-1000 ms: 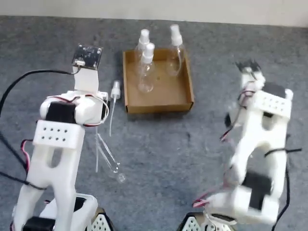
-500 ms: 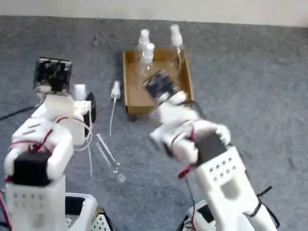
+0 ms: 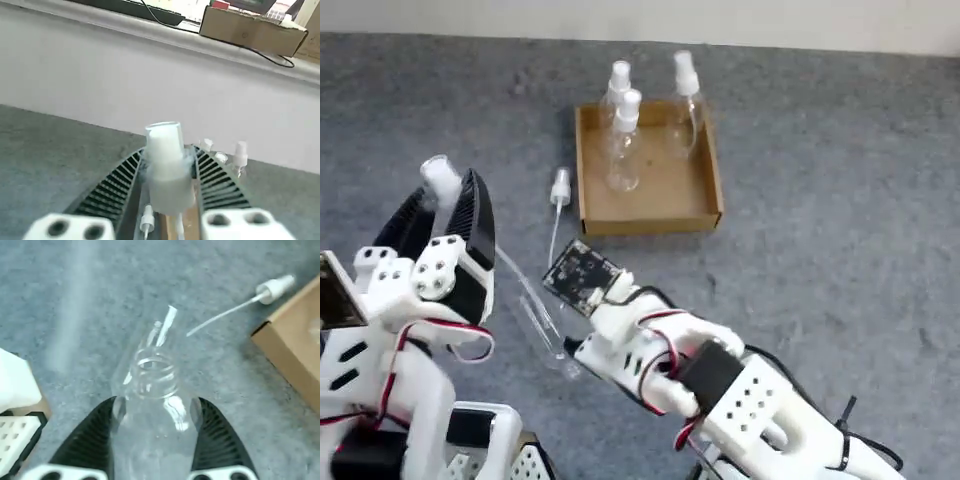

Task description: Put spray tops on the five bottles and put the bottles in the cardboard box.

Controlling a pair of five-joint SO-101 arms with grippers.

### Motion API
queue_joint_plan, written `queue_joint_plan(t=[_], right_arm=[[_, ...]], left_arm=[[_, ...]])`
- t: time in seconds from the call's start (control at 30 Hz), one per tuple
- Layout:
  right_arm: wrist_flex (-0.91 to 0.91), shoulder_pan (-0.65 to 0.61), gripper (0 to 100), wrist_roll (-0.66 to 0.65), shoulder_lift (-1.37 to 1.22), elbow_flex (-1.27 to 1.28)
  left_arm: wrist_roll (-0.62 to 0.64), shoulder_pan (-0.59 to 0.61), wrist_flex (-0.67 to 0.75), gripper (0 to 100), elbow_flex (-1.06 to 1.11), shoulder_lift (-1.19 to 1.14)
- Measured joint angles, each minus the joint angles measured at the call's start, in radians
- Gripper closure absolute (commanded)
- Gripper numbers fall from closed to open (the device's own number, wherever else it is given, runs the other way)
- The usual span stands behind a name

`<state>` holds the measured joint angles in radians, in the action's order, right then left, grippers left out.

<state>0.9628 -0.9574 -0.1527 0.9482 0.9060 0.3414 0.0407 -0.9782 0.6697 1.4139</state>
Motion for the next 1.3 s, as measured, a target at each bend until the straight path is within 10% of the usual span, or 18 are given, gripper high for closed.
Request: queue_joint_plan(t=[0.47, 1.3], right_arm=[[-0.002, -0.018, 99.5, 0.003, 0.0, 0.0], [-0.055, -0.018, 99.5, 0.006, 0.0, 0.0]], left_arm=[[0.026, -0.002, 0.209, 100, 0.23, 0.029], [-0.009, -0.181, 0.009, 100, 0.328, 0.037]])
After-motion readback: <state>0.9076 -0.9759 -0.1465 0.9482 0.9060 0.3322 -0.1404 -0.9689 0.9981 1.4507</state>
